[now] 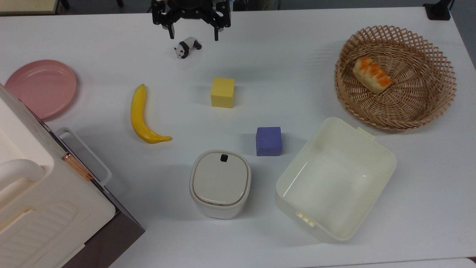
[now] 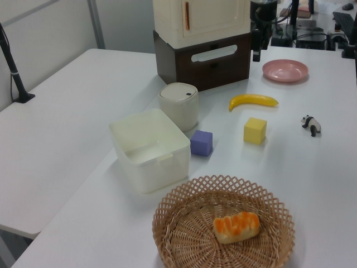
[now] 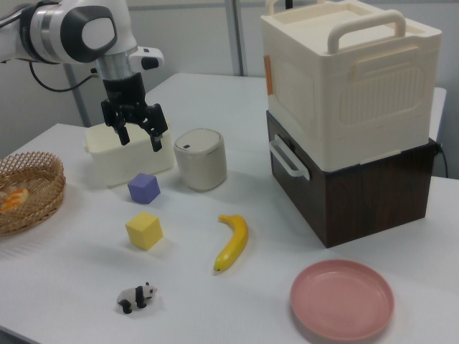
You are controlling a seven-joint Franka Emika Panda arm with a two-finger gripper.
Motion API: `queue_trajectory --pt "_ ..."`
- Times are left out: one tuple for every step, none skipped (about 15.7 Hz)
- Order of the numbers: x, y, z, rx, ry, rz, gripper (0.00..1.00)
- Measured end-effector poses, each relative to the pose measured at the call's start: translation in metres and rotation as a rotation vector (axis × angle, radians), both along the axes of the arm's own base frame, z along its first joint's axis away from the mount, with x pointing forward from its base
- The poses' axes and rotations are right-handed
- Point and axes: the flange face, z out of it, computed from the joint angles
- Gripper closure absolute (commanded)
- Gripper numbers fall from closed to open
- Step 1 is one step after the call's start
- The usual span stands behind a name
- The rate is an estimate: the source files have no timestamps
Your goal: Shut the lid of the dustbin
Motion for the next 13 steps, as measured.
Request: queue_trajectory --pt "-0.0011 0.0005 -0.0004 -0.008 0.007 0.003 0.0" --pt "-0.0021 0.0018 -0.0009 -0.014 0.015 0.007 0.0" --pt "-0.0027 0.0032 -0.0016 -0.018 0.02 0.01 0.0" --pt "-0.0029 0.0043 -0.0022 -0.019 0.021 0.013 0.0" --pt "-0.003 0.0049 -0.0027 -0.019 0.022 0.014 0.0" --pt "-0.0031 0.005 -0.003 -0.019 0.023 0.014 0.0" --pt "-0.0031 0.0048 -0.0032 -0.019 0.024 0.014 0.0" --pt "-0.0031 0.0044 -0.0035 -0.019 0.024 0.013 0.0" --pt "-0.0031 0.0042 -0.0037 -0.019 0.024 0.013 0.0" --pt "-0.0032 0.0041 -0.0038 -0.019 0.025 0.012 0.0" --pt "-0.0032 0.0041 -0.0039 -0.019 0.025 0.012 0.0" --pt "-0.0032 0.0041 -0.004 -0.019 0.025 0.012 0.0" --pt "-0.0032 0.0041 -0.0041 -0.019 0.025 0.012 0.0"
